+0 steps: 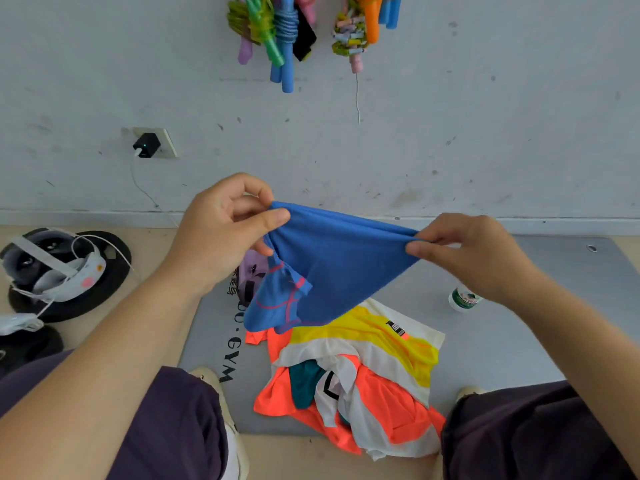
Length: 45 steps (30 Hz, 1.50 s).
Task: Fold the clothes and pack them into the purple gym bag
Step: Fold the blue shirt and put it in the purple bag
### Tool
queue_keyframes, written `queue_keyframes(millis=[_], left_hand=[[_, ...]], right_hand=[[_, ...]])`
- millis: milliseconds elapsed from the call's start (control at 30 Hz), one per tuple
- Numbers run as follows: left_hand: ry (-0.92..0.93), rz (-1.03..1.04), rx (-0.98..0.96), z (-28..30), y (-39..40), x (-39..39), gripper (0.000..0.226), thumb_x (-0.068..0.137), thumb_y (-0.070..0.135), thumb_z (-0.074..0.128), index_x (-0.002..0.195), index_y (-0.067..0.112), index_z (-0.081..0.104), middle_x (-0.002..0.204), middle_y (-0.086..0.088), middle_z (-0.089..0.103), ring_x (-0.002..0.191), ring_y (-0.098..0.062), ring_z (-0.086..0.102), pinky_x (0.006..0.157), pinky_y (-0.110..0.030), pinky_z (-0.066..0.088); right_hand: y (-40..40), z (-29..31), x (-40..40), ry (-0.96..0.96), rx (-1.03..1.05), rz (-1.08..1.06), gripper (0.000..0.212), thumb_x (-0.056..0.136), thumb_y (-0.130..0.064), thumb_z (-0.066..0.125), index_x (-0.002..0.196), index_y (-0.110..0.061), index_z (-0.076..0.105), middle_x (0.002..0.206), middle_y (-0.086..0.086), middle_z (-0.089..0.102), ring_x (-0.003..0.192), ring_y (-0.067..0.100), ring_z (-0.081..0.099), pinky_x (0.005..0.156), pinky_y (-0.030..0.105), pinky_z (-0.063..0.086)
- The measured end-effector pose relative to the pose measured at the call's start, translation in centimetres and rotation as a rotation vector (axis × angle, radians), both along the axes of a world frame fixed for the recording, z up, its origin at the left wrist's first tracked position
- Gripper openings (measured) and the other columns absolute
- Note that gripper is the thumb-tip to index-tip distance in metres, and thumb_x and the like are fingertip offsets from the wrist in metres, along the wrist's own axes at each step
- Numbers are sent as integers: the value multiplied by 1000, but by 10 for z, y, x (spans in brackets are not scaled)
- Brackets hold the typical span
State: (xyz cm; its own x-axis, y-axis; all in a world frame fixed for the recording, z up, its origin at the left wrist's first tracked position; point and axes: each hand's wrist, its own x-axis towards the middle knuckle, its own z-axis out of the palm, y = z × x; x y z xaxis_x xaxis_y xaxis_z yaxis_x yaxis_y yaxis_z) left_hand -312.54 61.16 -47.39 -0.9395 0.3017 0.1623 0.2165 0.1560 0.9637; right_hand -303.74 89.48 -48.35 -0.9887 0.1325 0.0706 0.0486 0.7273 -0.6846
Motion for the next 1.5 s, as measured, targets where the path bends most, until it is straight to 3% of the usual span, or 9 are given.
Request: queue_keyframes(millis=[133,333,467,667,767,900,1067,1233,1500], left_hand=[[-19,17,-137,-11,1,-3,18,85,2,70,86,15,59,79,-1,76,63,-17,70,61,-23,58],[-71,-37,-169,-18,6,1,23,87,-1,68,86,22,68,75,13,75,63,-5,71,57,-12,52],[-110,-45,-69,-15,6,3,18,89,3,66,86,20,70,82,1,74,71,-17,70,64,-27,60],[-90,-76,-81,-13,4,3,12,98,17,57,92,26,63,85,-11,63,71,-21,70,70,-49,61],[-75,-52,-118,-15,3,3,10,98,21,59,94,28,63,77,-1,67,70,-19,71,74,-60,58],[-116,-25,-101,-20,4,2,16,95,15,62,91,29,68,85,0,75,80,-19,74,76,-44,61],[-104,-35,-224,-25,7,4,18,92,4,63,79,16,67,77,-2,73,68,-12,68,60,-16,54],[-127,-69,-234,-23,9,5,9,95,7,58,88,6,63,87,-28,65,77,-19,56,75,-34,50],[-218,-22,41,-12,12,14,11,97,19,57,93,13,66,81,-5,68,76,-14,62,67,-24,49]], right_hand=[[5,5,2,112,-87,-86,16,79,-22,78,71,-31,68,77,-14,67,72,-5,59,66,1,39],[9,8,6,215,-126,-116,19,76,-23,80,69,-29,64,75,-10,67,70,2,60,65,5,42],[16,10,8,163,-140,-120,23,73,-21,83,65,-26,61,72,-10,68,68,2,63,63,7,46],[15,10,8,10,-263,-28,26,70,-10,83,73,-18,59,75,4,68,71,27,63,71,35,53],[14,9,8,-51,-149,71,26,76,-12,79,90,-29,65,70,-2,59,63,12,53,66,23,46],[13,9,9,27,-97,41,16,84,-16,72,78,-31,68,81,-7,64,71,3,58,65,7,43],[8,9,11,62,-435,119,6,94,-16,59,95,-12,64,100,4,69,93,10,63,81,22,49],[10,6,10,49,-495,91,18,86,-38,58,88,-20,55,70,-2,53,72,14,46,71,33,38],[7,10,14,-24,-827,46,19,79,-37,63,82,-19,62,67,0,62,55,9,55,46,17,44]])
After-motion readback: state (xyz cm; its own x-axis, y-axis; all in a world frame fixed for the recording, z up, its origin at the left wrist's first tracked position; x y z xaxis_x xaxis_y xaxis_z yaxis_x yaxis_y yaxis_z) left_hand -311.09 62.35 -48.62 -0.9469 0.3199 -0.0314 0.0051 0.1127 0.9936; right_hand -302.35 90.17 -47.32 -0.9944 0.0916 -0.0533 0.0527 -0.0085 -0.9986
